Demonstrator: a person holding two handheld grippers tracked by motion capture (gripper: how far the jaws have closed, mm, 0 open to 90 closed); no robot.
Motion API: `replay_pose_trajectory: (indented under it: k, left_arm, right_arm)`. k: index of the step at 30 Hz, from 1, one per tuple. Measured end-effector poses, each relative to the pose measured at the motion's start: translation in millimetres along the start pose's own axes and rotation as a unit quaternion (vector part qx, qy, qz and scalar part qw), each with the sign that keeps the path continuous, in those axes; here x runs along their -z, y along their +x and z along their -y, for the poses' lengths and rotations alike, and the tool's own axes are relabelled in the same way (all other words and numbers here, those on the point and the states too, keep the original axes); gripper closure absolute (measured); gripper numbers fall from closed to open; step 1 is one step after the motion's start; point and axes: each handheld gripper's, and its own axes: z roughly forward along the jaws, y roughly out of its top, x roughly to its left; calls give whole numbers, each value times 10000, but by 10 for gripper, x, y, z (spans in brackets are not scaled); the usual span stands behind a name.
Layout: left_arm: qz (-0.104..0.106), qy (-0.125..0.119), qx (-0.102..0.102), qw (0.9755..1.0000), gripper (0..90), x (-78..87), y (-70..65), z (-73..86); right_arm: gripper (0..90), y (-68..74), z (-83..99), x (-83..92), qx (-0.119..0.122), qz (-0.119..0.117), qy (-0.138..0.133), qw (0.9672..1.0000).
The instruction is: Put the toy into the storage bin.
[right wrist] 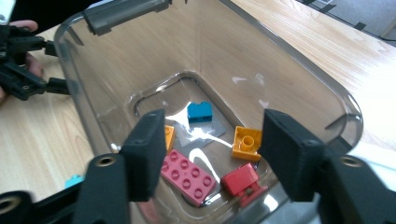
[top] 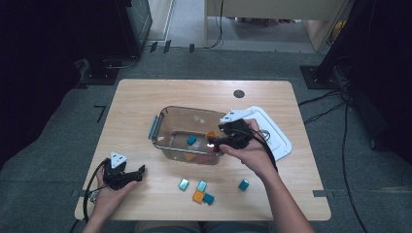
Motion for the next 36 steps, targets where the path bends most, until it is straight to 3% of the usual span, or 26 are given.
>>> replay_pose_trajectory:
  k: [12,19,28,36]
  left_arm:
    - [4,-2,8,10000,132,-1,-1,0]
    - [4,6,7,10000,132,1,-1,0]
    - [-3,4,10,10000,133,2,-3,1]
    - [-3,8,3,10000,132,2,-2,0]
  right_arm:
    - [148,-60,274,315,-181,233,-188,9994]
    - [145,-71,466,445,-226,314,-207,9990]
    - [150,-90,894,574,-411,467,-215,9978]
    - [202,-140,1320,552,-577,487,-125,9971]
